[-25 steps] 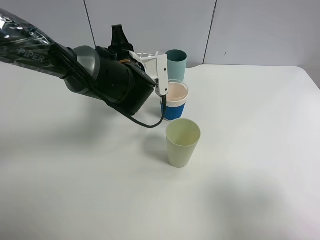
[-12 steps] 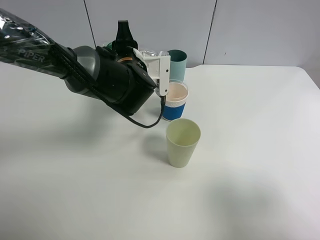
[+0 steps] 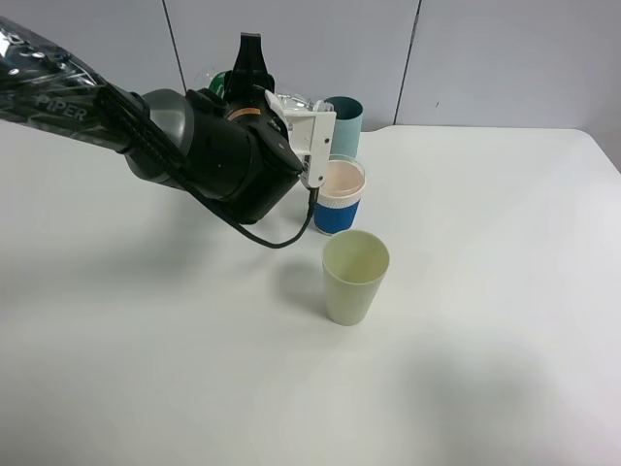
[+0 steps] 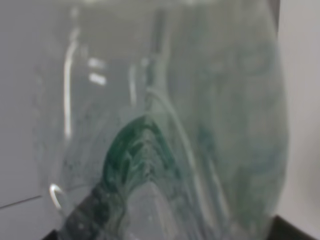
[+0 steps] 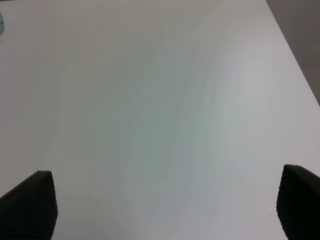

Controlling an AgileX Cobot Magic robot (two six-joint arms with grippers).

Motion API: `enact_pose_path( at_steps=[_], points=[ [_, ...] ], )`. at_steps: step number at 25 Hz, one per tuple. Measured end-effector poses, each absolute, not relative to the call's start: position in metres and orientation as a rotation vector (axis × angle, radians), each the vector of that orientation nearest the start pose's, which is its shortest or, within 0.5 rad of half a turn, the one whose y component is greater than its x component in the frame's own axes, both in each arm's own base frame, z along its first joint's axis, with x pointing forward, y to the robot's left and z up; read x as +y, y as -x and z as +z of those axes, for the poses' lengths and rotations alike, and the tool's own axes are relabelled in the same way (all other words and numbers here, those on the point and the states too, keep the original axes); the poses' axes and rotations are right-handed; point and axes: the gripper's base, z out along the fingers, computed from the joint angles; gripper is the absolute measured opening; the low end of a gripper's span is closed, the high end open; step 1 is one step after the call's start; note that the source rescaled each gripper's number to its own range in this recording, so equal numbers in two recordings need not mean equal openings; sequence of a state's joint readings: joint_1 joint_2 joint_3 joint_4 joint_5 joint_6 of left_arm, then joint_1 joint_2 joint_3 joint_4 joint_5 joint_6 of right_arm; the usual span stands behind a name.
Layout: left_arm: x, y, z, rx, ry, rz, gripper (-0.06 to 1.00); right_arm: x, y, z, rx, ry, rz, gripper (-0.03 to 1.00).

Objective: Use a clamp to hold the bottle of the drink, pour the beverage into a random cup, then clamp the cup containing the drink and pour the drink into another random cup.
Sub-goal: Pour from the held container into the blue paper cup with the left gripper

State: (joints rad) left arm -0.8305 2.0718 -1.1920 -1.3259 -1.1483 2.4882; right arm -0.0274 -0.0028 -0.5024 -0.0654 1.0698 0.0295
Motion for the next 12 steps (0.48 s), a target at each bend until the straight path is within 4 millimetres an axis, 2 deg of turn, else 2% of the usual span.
enact_pose_path(
  at_steps=[12],
  points=[
    [-0.2434,-0.3309,0.1776,1.415,-1.333,1.459,0.01,-0.005,0.0062,0.2773,2.046,-0.062,-0.077,0.61]
  ],
)
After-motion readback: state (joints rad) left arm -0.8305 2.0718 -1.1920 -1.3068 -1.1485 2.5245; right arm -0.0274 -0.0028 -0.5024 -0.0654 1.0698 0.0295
